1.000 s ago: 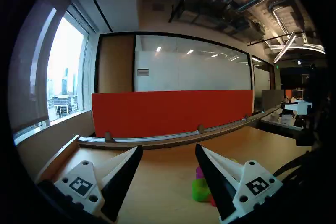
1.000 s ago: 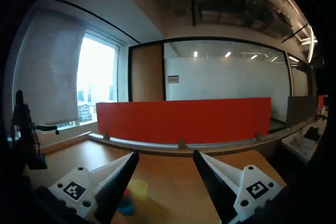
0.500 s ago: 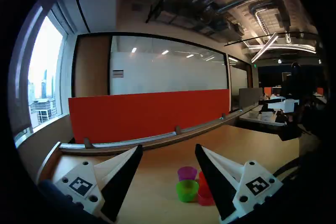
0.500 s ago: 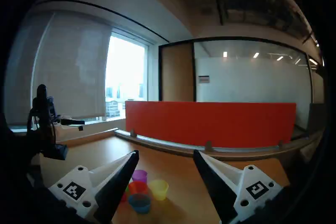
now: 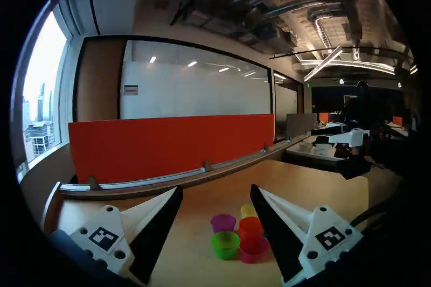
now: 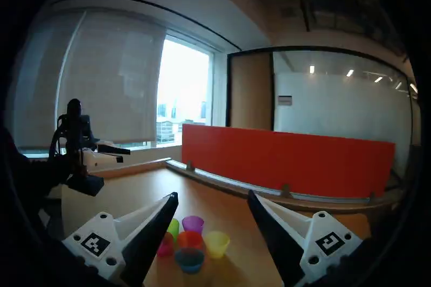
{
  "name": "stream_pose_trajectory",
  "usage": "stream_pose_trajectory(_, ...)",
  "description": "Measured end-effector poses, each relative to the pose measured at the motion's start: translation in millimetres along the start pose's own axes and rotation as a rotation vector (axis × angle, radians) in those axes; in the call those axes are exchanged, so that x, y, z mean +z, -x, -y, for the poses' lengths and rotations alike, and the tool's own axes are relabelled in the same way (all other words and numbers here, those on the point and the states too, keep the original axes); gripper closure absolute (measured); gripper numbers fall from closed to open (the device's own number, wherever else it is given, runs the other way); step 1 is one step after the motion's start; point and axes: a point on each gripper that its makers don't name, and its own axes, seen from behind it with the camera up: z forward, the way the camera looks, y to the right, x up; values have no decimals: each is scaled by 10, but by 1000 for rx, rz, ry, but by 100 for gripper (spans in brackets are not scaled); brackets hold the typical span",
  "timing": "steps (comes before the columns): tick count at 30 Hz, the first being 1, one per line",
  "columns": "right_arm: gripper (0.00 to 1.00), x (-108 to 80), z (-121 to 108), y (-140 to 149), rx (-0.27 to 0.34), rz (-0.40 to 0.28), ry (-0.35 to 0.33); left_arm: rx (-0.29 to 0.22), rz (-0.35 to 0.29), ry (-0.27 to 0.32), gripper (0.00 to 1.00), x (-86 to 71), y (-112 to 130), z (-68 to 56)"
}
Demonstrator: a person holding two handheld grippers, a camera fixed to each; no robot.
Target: Pour water
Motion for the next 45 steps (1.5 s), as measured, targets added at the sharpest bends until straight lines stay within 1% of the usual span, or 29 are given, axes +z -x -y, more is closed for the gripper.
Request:
stream_pose_trajectory(2, 0, 13, 2, 72, -15, 31, -7, 11, 17, 6, 8, 12, 32, 8)
stream_pose_trajectory(5, 0, 22, 9, 159, -43, 74, -13, 28, 52, 30, 7, 34, 118, -13)
stream_pose_trajectory(8, 0, 25, 46, 239, -65, 105, -29, 41, 87, 45, 7, 62, 216, -14)
stream_pose_trajectory(14, 0, 17, 107, 452, -102, 192, -77, 58, 143, 59, 8, 118, 375, 15)
stream_pose_trajectory(17, 0, 18, 116, 496, -121, 218, -88, 68, 160, 67, 8, 144, 430, 15)
stream_pose_trajectory(20, 0, 28, 126, 537, -133, 228, -97, 73, 178, 80, 7, 169, 501, 2)
stream_pose_trajectory(26, 0, 52, 136, 661, -132, 263, -112, 95, 231, 106, 8, 228, 697, -34)
stream_pose_trajectory(33, 0, 98, 150, 866, -113, 302, -128, 117, 292, 144, 8, 313, 944, -101)
stream_pose_trajectory(41, 0, 155, 165, 1075, -107, 339, -142, 127, 366, 162, 8, 413, 1262, -95)
stream_pose_trajectory(45, 0, 184, 153, 1190, -99, 356, -147, 143, 391, 172, 7, 455, 1406, -90)
